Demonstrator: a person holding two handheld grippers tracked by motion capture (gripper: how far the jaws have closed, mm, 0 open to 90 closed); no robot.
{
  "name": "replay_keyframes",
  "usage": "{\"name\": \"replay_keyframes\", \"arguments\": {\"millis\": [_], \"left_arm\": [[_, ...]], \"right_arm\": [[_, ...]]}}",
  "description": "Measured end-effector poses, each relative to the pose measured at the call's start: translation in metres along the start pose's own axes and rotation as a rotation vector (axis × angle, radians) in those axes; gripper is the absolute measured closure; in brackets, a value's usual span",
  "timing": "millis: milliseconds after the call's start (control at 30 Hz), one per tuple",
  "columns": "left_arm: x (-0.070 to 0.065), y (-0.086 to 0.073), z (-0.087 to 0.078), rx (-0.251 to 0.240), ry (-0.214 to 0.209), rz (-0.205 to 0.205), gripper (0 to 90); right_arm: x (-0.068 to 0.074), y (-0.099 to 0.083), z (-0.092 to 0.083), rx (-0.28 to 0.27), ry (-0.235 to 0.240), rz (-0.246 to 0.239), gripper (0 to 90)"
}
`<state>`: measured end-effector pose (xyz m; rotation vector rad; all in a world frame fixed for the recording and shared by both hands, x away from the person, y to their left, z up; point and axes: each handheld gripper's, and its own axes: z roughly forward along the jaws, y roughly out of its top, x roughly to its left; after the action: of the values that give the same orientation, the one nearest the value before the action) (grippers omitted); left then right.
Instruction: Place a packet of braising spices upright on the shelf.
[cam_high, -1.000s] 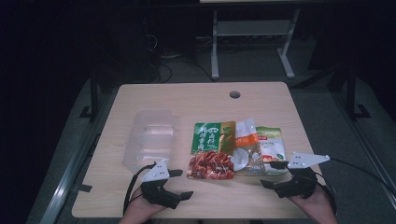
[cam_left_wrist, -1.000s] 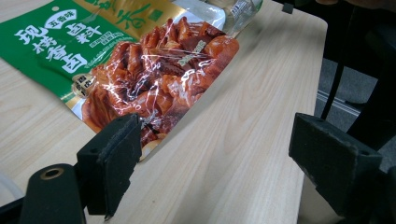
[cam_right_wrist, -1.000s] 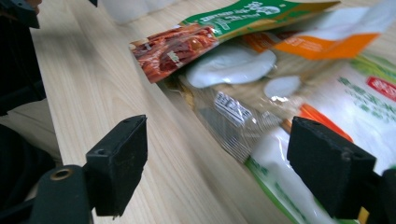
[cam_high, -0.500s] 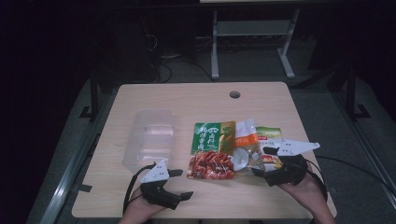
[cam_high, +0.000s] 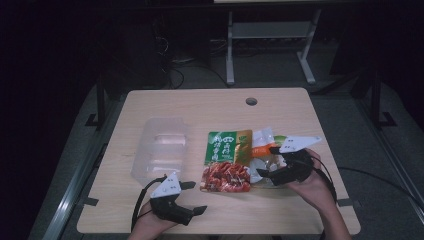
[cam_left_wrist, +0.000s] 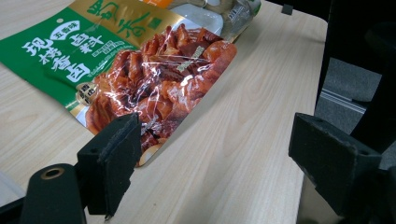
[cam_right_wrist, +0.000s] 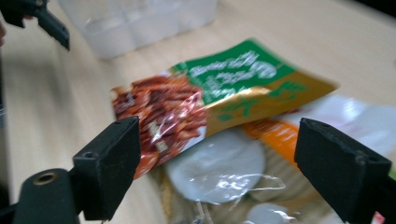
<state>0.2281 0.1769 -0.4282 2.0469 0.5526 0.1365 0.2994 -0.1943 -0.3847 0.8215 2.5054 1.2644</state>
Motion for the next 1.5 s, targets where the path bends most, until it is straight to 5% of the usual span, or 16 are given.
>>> {"name": "replay_keyframes", "arguments": {"millis": [167, 367, 433, 500, 633, 767, 900, 1333, 1500], "left_arm": [[0.0, 0.0, 0.0, 0.001, 0.0, -0.004, 17.1], [0.001, 0.001, -0.001, -0.005, 0.005, 0.004, 17.1], [0.002, 0.001, -0.002, -0.004, 0.006, 0.001, 17.1], [0.002, 0.001, -0.001, -0.005, 0.006, -0.003, 17.1], [0.002, 0.001, -0.001, -0.003, 0.006, -0.004, 17.1], [0.002, 0.001, 0.0, -0.005, 0.003, -0.007, 17.1], [0.002, 0.001, 0.0, -0.003, 0.004, -0.007, 17.1], [0.001, 0.001, 0.0, -0.002, 0.004, -0.002, 17.1], [0.001, 0.001, 0.001, -0.009, 0.007, -0.007, 17.1]], "right_arm": [[-0.008, 0.006, 0.01, 0.007, 0.045, 0.076, 14.2], [-0.015, 0.014, 0.018, 0.003, 0.035, 0.137, 19.7], [-0.016, 0.018, 0.023, 0.048, 0.023, 0.171, 17.8], [-0.016, 0.02, 0.026, 0.066, -0.01, 0.166, 22.6], [-0.019, 0.022, 0.029, 0.058, -0.002, 0.19, 25.5], [-0.02, 0.027, 0.032, 0.051, -0.037, 0.131, 26.4], [-0.022, 0.029, 0.037, 0.061, -0.035, 0.138, 29.4], [-0.048, 0.029, 0.072, 0.163, 0.0, 0.33, 34.3], [-0.056, 0.032, 0.08, 0.19, -0.032, 0.356, 36.6]]}}
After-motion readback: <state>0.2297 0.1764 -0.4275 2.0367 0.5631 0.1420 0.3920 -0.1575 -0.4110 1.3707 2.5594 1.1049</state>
